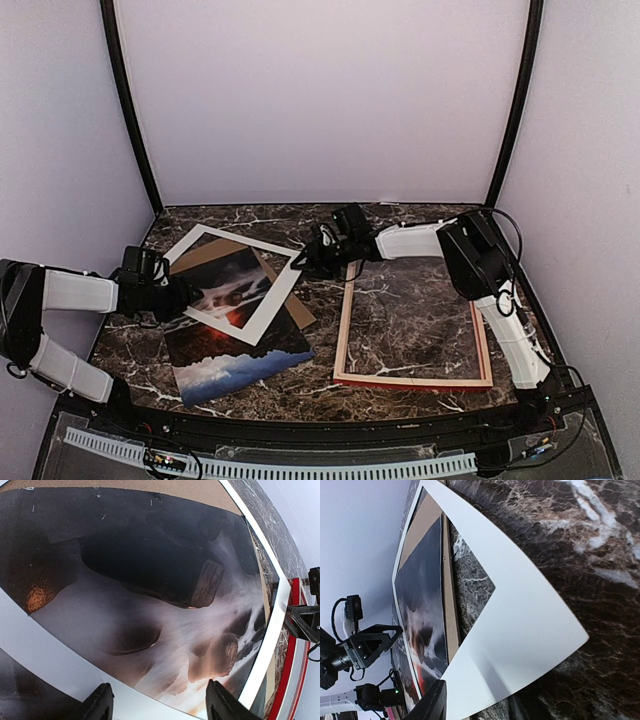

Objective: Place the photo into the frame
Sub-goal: Pick up the mat board from the photo, then pass from the right arm to the left

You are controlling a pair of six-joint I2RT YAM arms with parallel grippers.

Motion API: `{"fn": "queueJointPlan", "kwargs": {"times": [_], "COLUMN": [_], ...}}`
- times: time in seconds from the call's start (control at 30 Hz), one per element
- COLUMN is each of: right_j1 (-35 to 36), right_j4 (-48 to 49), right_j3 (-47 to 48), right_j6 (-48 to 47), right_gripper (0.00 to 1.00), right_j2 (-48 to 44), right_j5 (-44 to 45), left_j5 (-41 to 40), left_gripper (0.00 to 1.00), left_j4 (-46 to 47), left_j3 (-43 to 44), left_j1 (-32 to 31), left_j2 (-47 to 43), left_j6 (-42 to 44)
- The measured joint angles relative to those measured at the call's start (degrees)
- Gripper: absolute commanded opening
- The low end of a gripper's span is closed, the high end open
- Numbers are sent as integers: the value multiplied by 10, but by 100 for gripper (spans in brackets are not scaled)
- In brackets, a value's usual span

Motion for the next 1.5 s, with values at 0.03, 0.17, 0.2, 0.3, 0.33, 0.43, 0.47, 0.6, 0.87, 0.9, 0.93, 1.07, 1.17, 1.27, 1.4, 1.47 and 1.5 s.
{"fn": "queueJointPlan", "kwargs": {"times": [0.03,0.17,0.2,0.3,0.33,0.43,0.47,0.6,0.87,0.9,0.93,1.07,1.17,1.27,1.4,1.47,1.5], "right_j1": [0,0,0,1,1,2,2,2,-4,-5,-6,-10,-11,-11,-11,-11,-11], "right_j4": [8,36,42,57,62,72,74,67,-50,-69,-90,-170,-239,-311,-396,-427,-441], "right_j3": [-1,-2,-2,-1,-1,1,3,6,-37,-45,-52,-67,-76,-89,-113,-128,-136], "right_j6": [5,24,28,40,41,43,47,36,-72,-92,-115,-209,-283,-353,-424,-449,-463], "right_gripper": [37,31,29,19,14,1,0,0,0,0,0,0,0,0,0,0,0], "right_j2": [2,11,12,13,13,13,13,12,-85,-110,-139,-249,-325,-387,-446,-471,-485], "right_j5": [-5,-23,-27,-37,-40,-45,-47,-45,-38,-37,-37,-30,-14,9,48,63,70], "left_j5": [0,1,1,2,2,4,4,9,14,14,15,24,36,48,70,86,94], "left_gripper": [66,66,66,65,65,65,66,67,81,83,86,90,91,92,92,90,90], "left_j4": [1,5,6,7,7,7,7,3,-28,-33,-37,-50,-65,-87,-108,-121,-128], "left_j3": [0,-3,-3,-3,-3,-3,-3,-7,-4,1,8,53,99,156,221,249,263], "left_j1": [0,-2,-3,-5,-5,-9,-11,-19,-32,-34,-35,-42,-54,-75,-102,-114,-118], "left_j2": [0,0,0,0,0,-1,-2,-13,-133,-154,-179,-240,-252,-246,-223,-206,-197], "left_j6": [0,0,0,0,0,1,1,3,41,48,56,84,108,139,189,216,228]}}
